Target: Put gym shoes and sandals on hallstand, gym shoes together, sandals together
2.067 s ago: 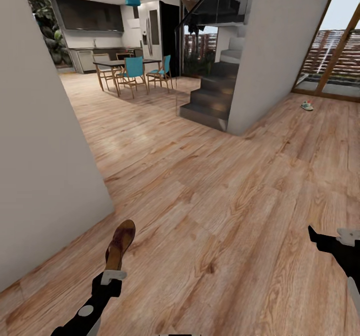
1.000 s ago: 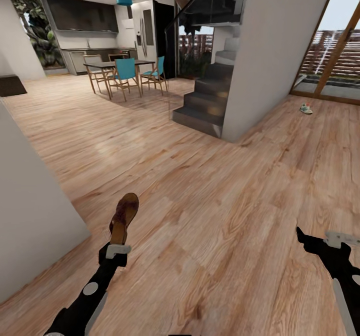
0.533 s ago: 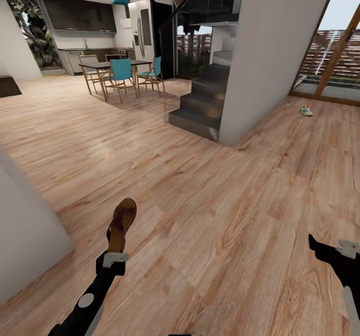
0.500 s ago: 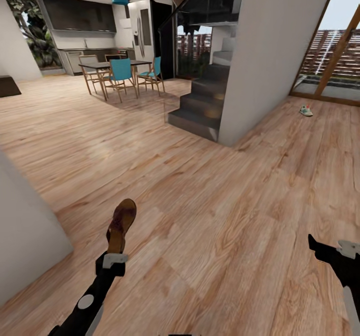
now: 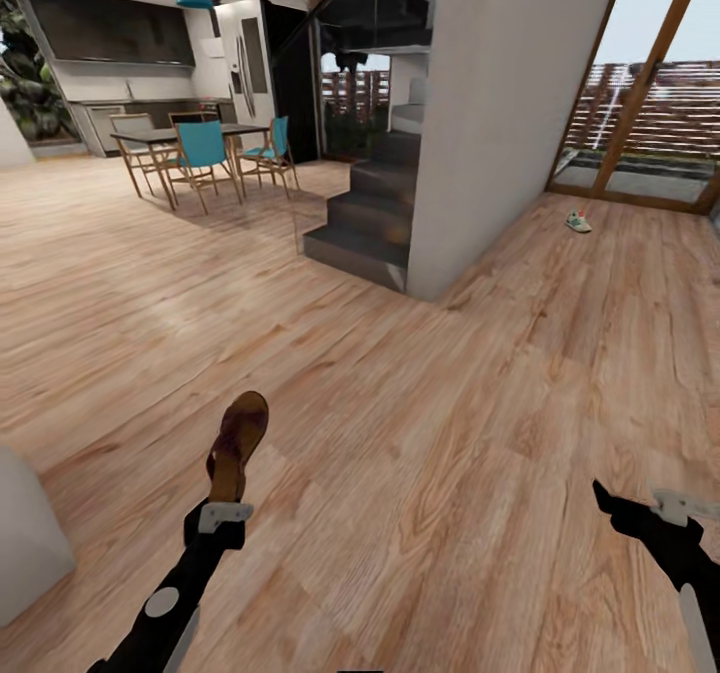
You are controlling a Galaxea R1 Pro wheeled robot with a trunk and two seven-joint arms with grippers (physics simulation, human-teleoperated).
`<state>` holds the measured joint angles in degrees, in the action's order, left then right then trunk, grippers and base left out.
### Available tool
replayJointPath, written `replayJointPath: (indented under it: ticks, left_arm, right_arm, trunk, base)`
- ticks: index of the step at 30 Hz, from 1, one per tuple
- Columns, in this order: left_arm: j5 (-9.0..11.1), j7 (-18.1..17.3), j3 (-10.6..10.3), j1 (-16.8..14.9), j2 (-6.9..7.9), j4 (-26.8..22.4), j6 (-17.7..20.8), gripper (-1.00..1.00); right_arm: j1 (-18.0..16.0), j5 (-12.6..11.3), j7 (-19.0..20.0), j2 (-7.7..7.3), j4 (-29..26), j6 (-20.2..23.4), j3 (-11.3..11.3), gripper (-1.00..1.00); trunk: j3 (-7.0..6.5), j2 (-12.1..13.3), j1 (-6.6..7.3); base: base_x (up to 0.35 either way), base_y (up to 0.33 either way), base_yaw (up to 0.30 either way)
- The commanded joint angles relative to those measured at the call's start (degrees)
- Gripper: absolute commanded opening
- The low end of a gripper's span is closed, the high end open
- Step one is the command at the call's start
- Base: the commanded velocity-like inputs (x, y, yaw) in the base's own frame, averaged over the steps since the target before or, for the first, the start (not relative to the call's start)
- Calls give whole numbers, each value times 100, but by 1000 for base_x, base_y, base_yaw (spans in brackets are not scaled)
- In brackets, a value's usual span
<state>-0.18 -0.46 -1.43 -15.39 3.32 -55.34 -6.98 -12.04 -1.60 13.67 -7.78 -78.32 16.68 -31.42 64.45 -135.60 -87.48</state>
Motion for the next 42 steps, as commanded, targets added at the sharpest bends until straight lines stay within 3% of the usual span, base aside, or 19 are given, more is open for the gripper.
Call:
replayJointPath:
  ticks: [1,42]
  left_arm:
    - [-19,-6,-3,19,7,-31,-4,-100]
    - [-9,-6,11,62,1,-77,13,-100]
  right_arm:
    - [-3,-24,34,3,111,26,-5,100]
    - [0,-26,39,13,335,11,6,100]
  trunk:
    - [1,-2,-2]
    - [-133,-2,-2]
  base:
    - [325,-125,-250]
    - [322,-143,-257]
